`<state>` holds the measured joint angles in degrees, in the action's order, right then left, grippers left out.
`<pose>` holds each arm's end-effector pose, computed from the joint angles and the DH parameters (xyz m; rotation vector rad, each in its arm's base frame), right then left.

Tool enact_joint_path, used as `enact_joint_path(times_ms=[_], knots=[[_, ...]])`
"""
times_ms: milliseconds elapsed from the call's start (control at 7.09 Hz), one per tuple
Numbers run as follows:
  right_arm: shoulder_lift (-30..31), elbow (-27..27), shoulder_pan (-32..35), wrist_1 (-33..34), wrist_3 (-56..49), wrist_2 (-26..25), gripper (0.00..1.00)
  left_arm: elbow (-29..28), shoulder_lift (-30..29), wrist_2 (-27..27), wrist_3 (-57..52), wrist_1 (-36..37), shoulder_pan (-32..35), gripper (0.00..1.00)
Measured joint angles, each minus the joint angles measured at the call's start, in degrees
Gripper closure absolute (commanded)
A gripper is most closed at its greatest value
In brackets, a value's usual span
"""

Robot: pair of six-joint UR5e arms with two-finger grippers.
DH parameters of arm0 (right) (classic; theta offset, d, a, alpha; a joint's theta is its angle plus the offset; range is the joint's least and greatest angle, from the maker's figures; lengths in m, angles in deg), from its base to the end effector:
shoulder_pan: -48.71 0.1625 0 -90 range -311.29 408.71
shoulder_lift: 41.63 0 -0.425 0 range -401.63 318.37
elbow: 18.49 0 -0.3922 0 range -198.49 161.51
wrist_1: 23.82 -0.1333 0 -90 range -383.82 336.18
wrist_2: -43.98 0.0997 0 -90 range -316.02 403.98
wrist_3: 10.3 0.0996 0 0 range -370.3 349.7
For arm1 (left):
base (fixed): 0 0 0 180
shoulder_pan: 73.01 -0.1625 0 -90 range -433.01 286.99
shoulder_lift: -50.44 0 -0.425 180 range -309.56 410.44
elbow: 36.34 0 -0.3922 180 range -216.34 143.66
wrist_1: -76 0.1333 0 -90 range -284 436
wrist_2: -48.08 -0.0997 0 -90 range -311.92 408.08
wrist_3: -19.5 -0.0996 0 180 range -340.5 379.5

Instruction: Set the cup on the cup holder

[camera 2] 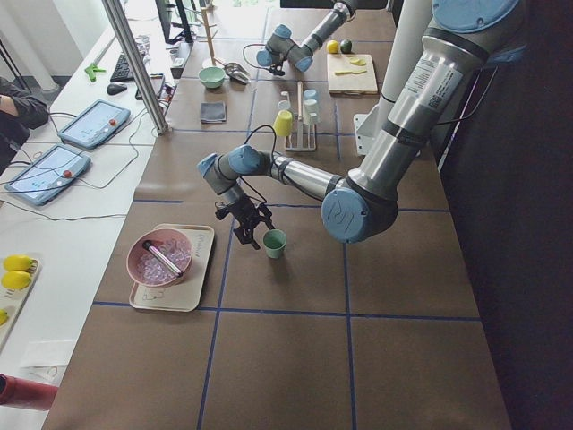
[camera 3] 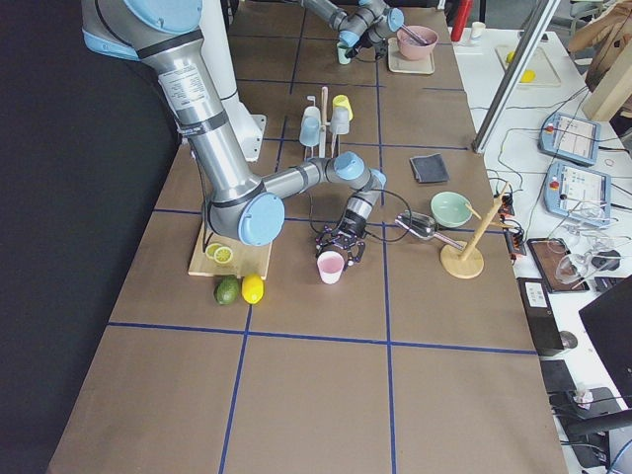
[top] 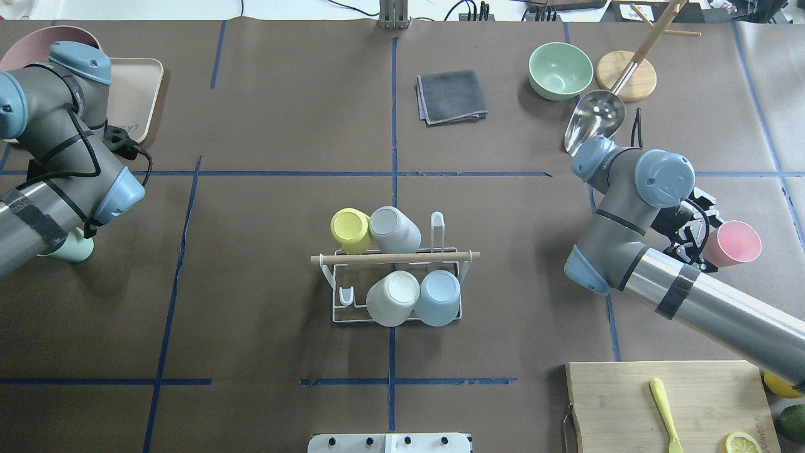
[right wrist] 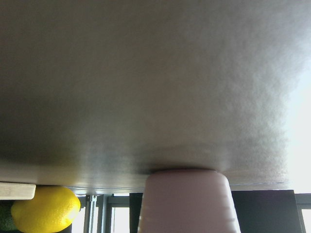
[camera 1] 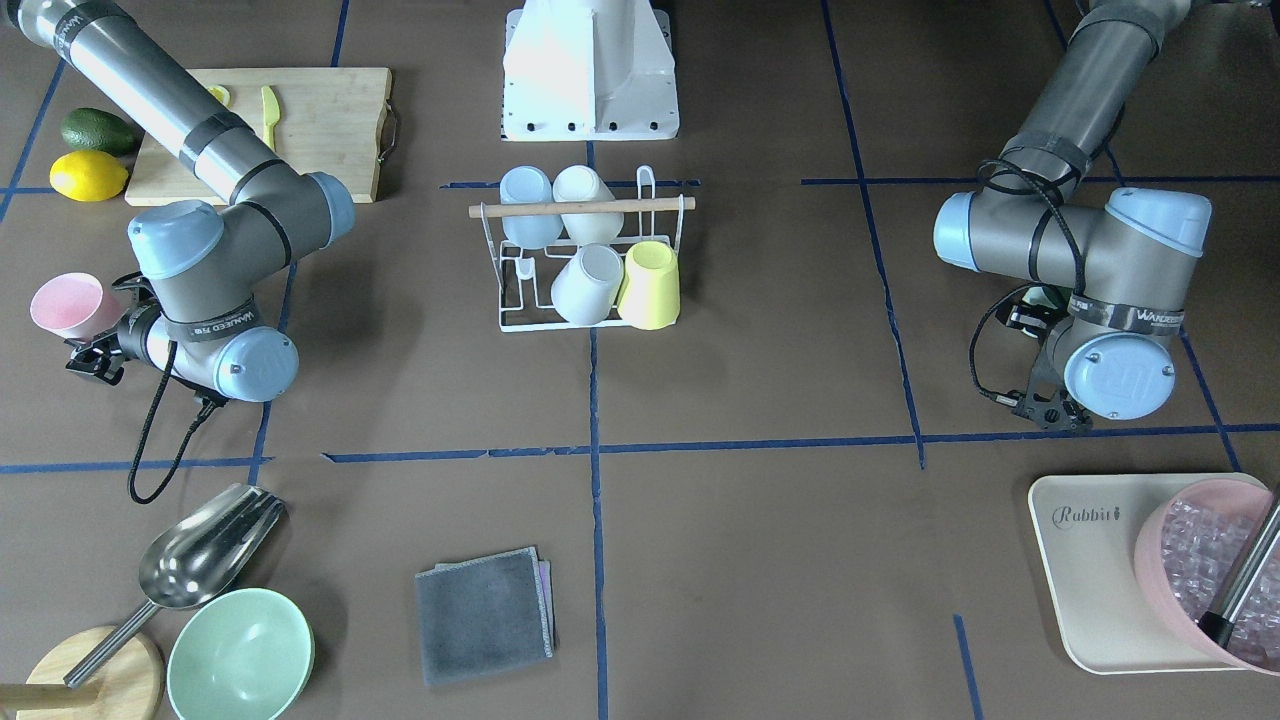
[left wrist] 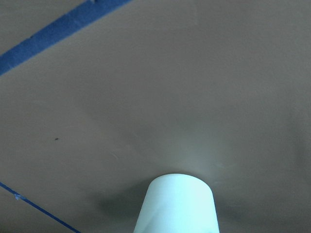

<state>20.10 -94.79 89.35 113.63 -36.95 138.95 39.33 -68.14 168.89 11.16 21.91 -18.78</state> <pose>-0.3822 -0.4924 0.5756 -0.6207 0.0324 -1.2622 0.3100 -0.5711 0.5555 -0.4928 0.4362 0.6409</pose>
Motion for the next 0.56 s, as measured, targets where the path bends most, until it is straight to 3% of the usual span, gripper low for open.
enact_joint_path(times_ms=[564], knots=[[0.7, -0.5, 0.1, 1.2, -0.1, -1.7, 0.0, -3.4, 0.1, 3.8, -0.3, 3.7, -0.7, 0.0]])
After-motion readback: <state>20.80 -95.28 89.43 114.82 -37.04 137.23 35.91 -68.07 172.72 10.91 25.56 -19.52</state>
